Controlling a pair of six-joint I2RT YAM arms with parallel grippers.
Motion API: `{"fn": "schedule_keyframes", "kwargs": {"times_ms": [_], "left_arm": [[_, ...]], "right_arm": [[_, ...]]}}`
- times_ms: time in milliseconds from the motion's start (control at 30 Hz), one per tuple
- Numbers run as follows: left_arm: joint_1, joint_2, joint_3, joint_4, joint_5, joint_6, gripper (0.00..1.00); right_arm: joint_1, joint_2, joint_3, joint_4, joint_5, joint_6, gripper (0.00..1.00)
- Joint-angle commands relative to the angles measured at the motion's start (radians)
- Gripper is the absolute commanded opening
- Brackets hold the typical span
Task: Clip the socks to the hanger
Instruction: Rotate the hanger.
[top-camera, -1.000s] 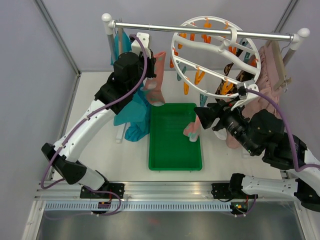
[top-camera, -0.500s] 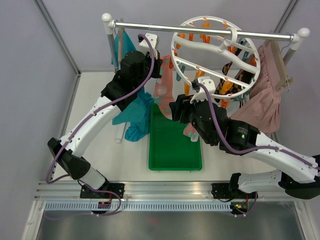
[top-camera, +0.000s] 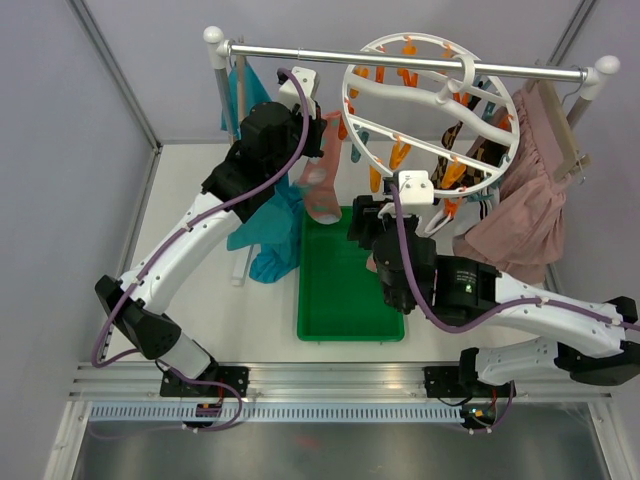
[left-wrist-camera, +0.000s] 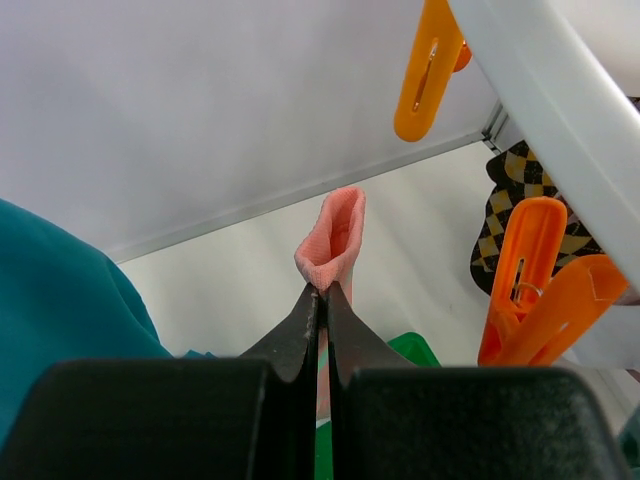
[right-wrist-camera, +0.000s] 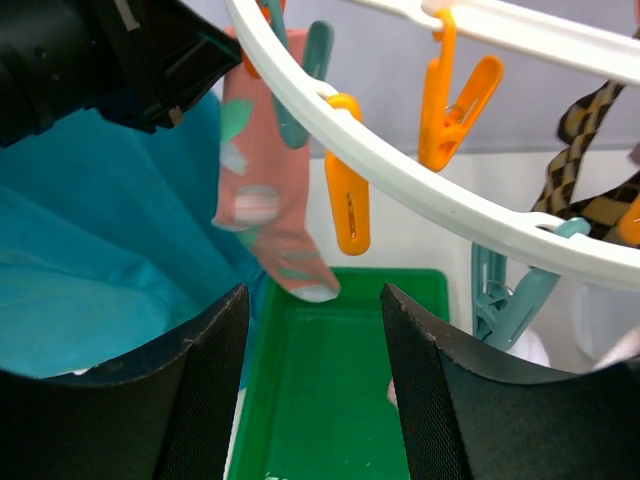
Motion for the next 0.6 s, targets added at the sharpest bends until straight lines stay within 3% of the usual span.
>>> {"fn": "schedule_keyframes", "kwargs": {"times_ms": [0, 100, 300, 467, 567], "left_arm": [[0.001, -0.023, 0.016, 0.036, 0.029, 0.035, 0.02], [0.001, -0.024, 0.010, 0.041, 0.038, 0.035, 0.02], [0.001, -0.026, -0.006, 0.050, 0.042, 0.035, 0.02], [0.001, -0.021, -0.017, 0.059, 0.038, 0.036, 0.02], [0.001, -0.016, -0.020, 0.061, 0.033, 0.036, 0.02]], "right_arm": [[0.013, -0.002, -0.041, 0.171, 0.141, -0.130, 0.62], [0.013, -0.022, -0.100, 0.297, 0.146, -0.194, 0.56], [0.013, -0.054, -0.115, 0.298, 0.168, -0.185, 0.31], [0.013, -0.112, -0.098, 0.154, 0.128, -0.084, 0.18], [0.013, -0.157, -0.080, 0.056, 0.094, -0.013, 0.15]]}}
